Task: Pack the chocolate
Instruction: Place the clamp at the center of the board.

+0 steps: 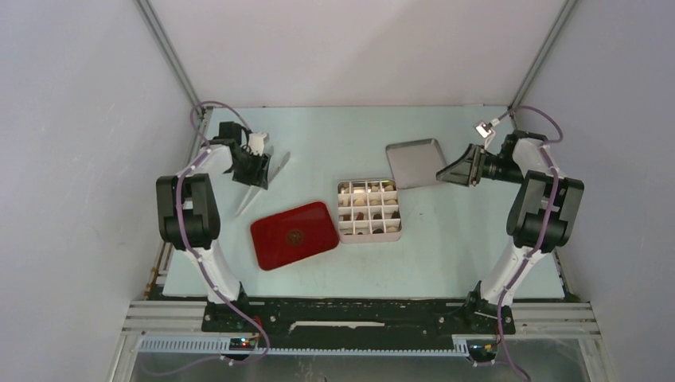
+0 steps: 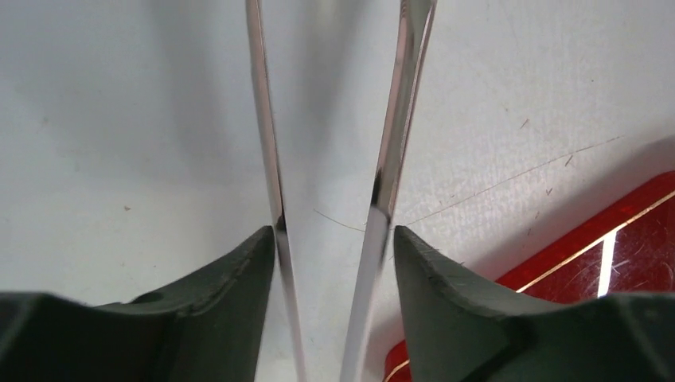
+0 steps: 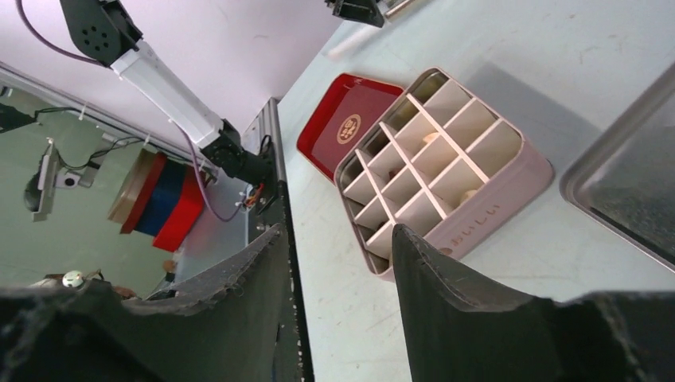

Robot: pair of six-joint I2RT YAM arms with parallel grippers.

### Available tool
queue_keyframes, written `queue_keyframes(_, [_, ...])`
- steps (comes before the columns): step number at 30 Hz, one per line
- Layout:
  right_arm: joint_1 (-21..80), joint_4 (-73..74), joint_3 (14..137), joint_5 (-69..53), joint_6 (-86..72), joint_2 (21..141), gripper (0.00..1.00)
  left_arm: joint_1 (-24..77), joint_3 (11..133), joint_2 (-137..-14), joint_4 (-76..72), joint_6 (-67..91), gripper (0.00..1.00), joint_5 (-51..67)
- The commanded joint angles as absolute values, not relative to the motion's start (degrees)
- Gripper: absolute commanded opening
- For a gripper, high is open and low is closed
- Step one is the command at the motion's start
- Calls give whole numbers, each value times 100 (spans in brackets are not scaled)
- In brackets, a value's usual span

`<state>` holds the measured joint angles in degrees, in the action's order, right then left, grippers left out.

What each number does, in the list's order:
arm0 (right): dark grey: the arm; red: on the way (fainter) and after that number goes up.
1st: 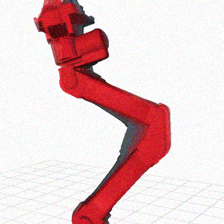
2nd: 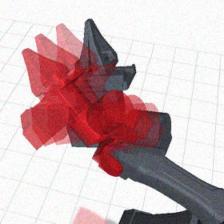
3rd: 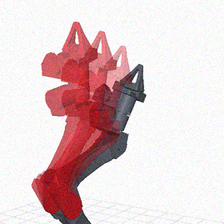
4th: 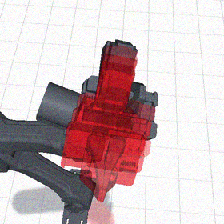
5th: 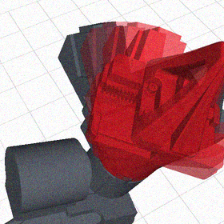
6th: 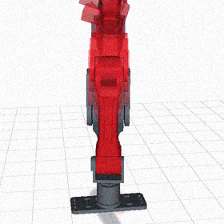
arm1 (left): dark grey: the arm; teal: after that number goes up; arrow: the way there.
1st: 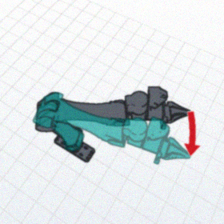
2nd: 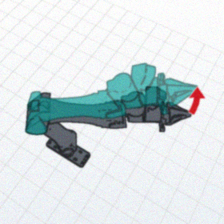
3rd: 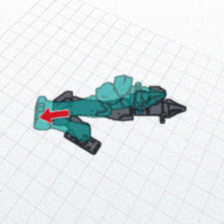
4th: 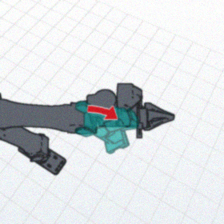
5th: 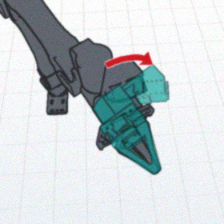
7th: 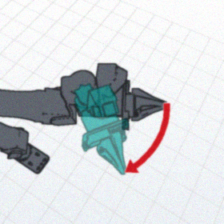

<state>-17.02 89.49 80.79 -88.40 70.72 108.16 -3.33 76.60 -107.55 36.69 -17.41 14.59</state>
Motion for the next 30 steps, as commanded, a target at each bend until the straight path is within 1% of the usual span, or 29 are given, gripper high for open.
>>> queue_keyframes(1, [-1565, 9206, 8856, -8781, 6383, 10952, 55, -324, 7493, -10154, 3338, -1586, 69, 1175])
queue_keyframes(3, [-1560, 9032, 9330, -8643, 5916, 11103, 56, -317, 7521, -9981, 3335, -1606, 72, 1082])
queue_keyframes(4, [-1545, 8732, 9570, -8504, 5459, 11157, 56, -318, 7571, -9930, 3412, -1617, 73, 1048])
queue_keyframes(5, [-1527, 8244, 9734, -8293, 4761, 11160, 57, -321, 7588, -9860, 3462, -1609, 77, 1023])
queue_keyframes(6, [-1503, 7599, 9787, -8039, 3943, 11095, 58, -324, 7582, -9771, 3488, -1611, 79, 1034])
queue_keyframes(7, [-1458, 6741, 9720, -7608, 2927, 10922, 58, -325, 7540, -9644, 3474, -1598, 84, 1097])
queue_keyframes(8, [-1394, 5913, 9529, -7010, 2273, 10692, 60, -320, 7456, -9486, 3416, -1569, 97, 1204])
queue_keyframes(10, [-1191, 4446, 8946, -5864, 2051, 10114, 62, -322, 7178, -9071, 3153, -1468, 100, 1462])
queue_keyframes(12, [-895, 3500, 8311, -4871, 2660, 9698, 62, -319, 6828, -8595, 2780, -1379, 100, 1648])
queue_keyframes(13, [-738, 3429, 8156, -4484, 3247, 9625, 61, -316, 6666, -8381, 2605, -1306, 100, 1713])
queue_keyframes(15, [-368, 3595, 8051, -4002, 4569, 9653, 56, -309, 6427, -7989, 2425, -1166, 100, 1797])
queue_keyframes(17, [-185, 3902, 8028, -3814, 5904, 9792, 50, -314, 6428, -7860, 2553, -980, 100, 1918])
queue_keyframes(20, [-22, 4331, 8062, -3478, 7383, 10054, 43, -320, 6575, -7823, 2956, -801, 100, 2208])
queue_keyframes(21, [179, 4420, 8095, -3252, 7743, 10170, 41, -324, 6608, -7815, 3061, -742, 100, 2315])
queue_keyframes(22, [304, 4545, 8129, -2988, 8061, 10299, 39, -325, 6636, -7806, 3159, -693, 100, 2421])
queue_keyframes(25, [551, 4579, 8236, -2392, 8510, 10701, 38, -333, 6670, -7760, 3314, -531, 100, 2643])
queue_keyframes(30, [751, 4608, 8600, -2104, 8630, 11196, 40, -329, 6703, -7640, 3421, -395, 100, 2714])
